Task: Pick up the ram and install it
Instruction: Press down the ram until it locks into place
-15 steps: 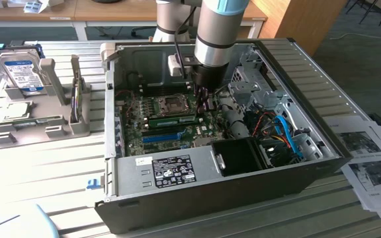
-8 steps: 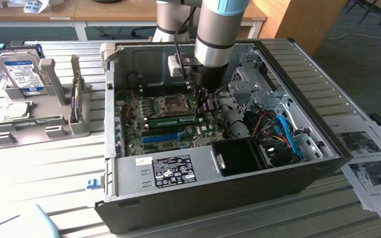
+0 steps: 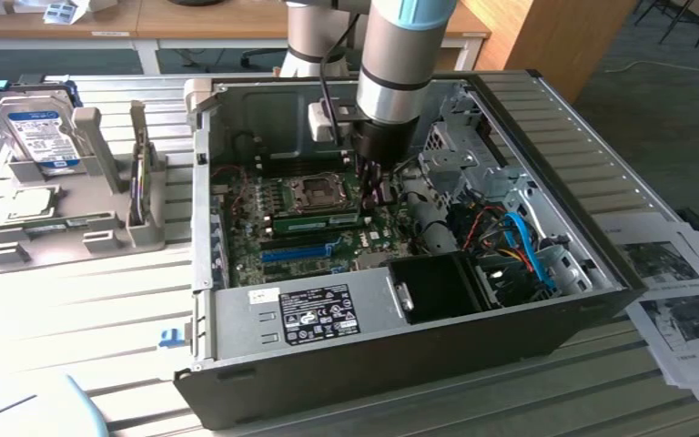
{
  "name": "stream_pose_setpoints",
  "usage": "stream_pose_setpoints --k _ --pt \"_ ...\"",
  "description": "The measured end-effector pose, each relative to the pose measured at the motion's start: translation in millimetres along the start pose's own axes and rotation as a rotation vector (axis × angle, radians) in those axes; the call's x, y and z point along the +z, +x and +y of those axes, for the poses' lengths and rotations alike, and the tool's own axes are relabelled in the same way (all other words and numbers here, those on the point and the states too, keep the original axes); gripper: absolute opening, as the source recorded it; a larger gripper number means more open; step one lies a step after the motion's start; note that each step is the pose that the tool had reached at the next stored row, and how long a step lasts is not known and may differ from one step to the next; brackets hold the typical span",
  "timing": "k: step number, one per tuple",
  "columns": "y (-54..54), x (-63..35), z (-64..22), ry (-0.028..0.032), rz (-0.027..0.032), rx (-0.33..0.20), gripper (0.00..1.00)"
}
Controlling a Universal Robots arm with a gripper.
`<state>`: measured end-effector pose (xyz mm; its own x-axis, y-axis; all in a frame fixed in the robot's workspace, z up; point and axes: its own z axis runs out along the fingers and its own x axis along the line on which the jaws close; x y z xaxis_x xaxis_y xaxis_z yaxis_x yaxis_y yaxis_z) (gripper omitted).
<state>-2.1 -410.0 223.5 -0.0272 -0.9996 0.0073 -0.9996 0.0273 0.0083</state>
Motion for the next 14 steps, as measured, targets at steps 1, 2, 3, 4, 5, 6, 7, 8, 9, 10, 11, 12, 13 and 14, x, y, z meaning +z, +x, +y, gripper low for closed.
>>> stream_pose_setpoints --k 1,2,3,4,5,6,7,8,9,10,11,12,13,14 --pt "0.0 0.1 0.0 -0.0001 0.0003 0.000 0.09" --pt "0.0 0.2 0.0 -0.0002 0.0004 0.000 0.09" --pt "0.0 0.3 0.0 -0.0002 0.0003 0.000 0.09" --pt "0.0 0.3 0.0 -0.0002 0.0003 0.000 0.09" --pt "0.0 0.4 0.0 -0.0001 0.0001 0.000 0.09" --pt "0.0 0.4 0.0 0.0000 0.0000 0.000 0.09" --pt "0.0 0.7 0.0 0.0000 -0.0005 0.000 0.09" --pt "0.0 1.1 0.0 0.0000 -0.0007 0.000 0.09" --pt "0.0 1.2 0.0 -0.0001 -0.0005 0.000 0.09" --pt "0.0 1.2 0.0 -0.0002 -0.0004 0.000 0.09" --pt "0.0 1.2 0.0 -0.0002 -0.0004 0.000 0.09" --pt "0.0 1.2 0.0 -0.0002 -0.0004 0.000 0.09" --pt "0.0 1.3 0.0 -0.0001 -0.0007 0.000 0.09" --pt "0.0 1.3 0.0 -0.0001 -0.0007 0.000 0.09"
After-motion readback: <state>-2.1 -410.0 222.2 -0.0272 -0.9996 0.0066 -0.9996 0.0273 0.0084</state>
